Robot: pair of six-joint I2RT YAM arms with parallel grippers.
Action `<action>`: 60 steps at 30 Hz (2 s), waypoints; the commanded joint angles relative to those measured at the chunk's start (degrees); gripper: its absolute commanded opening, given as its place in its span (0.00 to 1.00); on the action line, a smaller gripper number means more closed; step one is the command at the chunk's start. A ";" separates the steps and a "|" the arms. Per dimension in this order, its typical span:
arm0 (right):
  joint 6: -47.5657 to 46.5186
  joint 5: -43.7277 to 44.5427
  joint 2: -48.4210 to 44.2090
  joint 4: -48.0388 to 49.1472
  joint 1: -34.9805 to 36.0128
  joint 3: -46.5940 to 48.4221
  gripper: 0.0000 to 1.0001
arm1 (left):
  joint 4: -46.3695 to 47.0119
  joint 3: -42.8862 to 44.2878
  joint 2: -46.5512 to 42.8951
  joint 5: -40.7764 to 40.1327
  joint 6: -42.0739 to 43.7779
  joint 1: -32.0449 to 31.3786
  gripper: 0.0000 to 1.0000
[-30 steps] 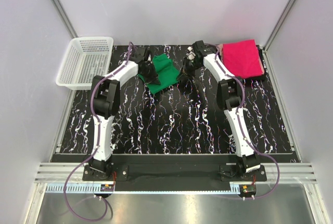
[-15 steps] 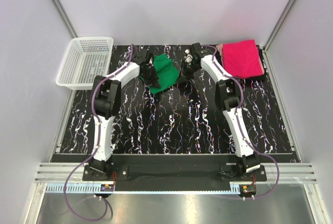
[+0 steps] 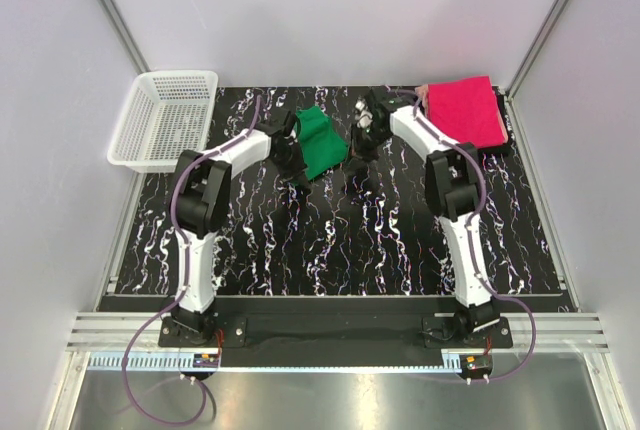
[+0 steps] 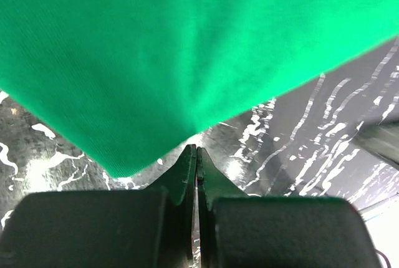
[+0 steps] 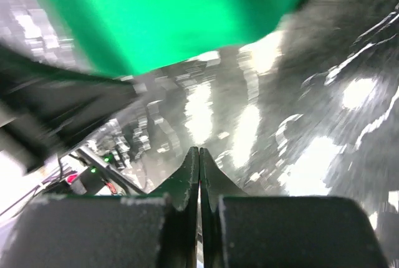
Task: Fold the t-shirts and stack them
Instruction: Fold the tshirt
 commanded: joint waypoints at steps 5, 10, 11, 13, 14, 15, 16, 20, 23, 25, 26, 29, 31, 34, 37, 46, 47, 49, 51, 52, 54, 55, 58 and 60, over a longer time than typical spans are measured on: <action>-2.10 2.10 -12.18 2.61 0.32 4.85 0.00 | 1.27 0.38 -7.21 -0.48 1.54 0.12 0.00; -2.10 4.39 -4.46 -1.78 0.23 17.65 0.00 | 1.35 2.75 -7.04 -1.97 1.89 0.55 0.00; -1.75 5.09 -1.57 -2.14 0.14 19.00 0.00 | 0.83 4.49 -6.34 -1.54 1.81 1.08 0.00; -1.22 6.14 1.52 -3.36 0.14 23.81 0.00 | -0.31 6.35 -3.97 -1.62 1.46 1.52 0.00; -0.79 6.32 5.28 -4.16 0.14 26.11 0.00 | -1.53 8.27 -3.17 -1.62 1.54 1.70 0.00; -0.69 5.80 7.40 -5.47 0.23 28.66 0.00 | -1.81 8.90 -2.64 -1.62 1.63 1.78 0.00; -0.17 5.36 9.51 -5.92 0.23 33.64 0.00 | -1.98 9.52 -1.86 -1.97 1.63 1.79 0.00; 2.38 4.04 17.86 -4.78 0.32 39.66 0.00 | -3.13 12.06 -0.09 -3.03 1.46 2.05 0.00; 2.12 4.47 18.33 -1.72 0.58 37.66 0.00 | -3.65 13.03 0.70 -3.38 1.72 2.14 0.00; 1.33 5.53 17.97 -0.39 0.76 35.46 0.00 | -3.74 13.39 1.05 -3.99 1.98 2.40 0.00; 1.15 5.97 17.97 -0.04 0.76 35.28 0.00 | -3.83 14.09 1.31 -4.08 2.15 2.40 0.00; 0.28 6.85 18.41 0.06 0.76 35.19 0.00 | -4.62 15.93 2.98 -3.91 2.60 2.66 0.00; -0.51 7.11 18.33 -0.91 0.76 33.88 0.00 | -5.32 16.64 4.30 -3.64 2.68 2.75 0.00; -1.48 7.64 17.36 -1.44 0.76 30.11 0.00 | -5.41 16.64 5.35 -3.55 2.68 2.75 0.00; -2.10 7.55 16.30 -1.44 0.76 27.64 0.00 | -5.41 15.94 5.97 -3.99 2.68 2.66 0.00; -2.80 7.82 14.63 -2.32 0.76 24.73 0.00 | -5.41 13.48 6.59 -5.66 2.86 1.79 0.00; -2.89 7.73 14.37 -2.75 0.76 24.47 0.00 | -5.41 12.95 6.59 -5.66 2.77 1.70 0.00; -3.50 7.82 13.41 -3.02 1.02 22.81 0.00 | -5.41 11.99 6.33 -5.84 2.51 1.35 0.00; -3.50 7.64 12.61 -2.93 1.20 20.70 0.00 | -5.50 11.28 5.98 -5.75 2.42 1.17 0.00; -3.59 7.64 12.26 -3.02 1.37 19.99 0.00 | -5.50 10.93 5.80 -5.75 2.25 0.82 0.00; -3.94 7.90 10.77 -3.11 1.63 17.80 0.00 | -5.41 9.53 5.19 -5.84 2.07 0.38 0.00; -4.03 7.99 10.16 -3.20 2.16 17.00 0.00 | -5.50 8.91 4.83 -5.75 1.98 -0.06 0.00; -4.38 9.22 7.52 -3.46 3.13 12.61 0.00 | -5.41 6.10 3.08 -5.75 1.81 -1.11 0.00; -4.30 9.14 5.32 -3.37 3.22 9.02 0.00 | -5.24 3.90 1.50 -5.93 1.81 -1.73 0.00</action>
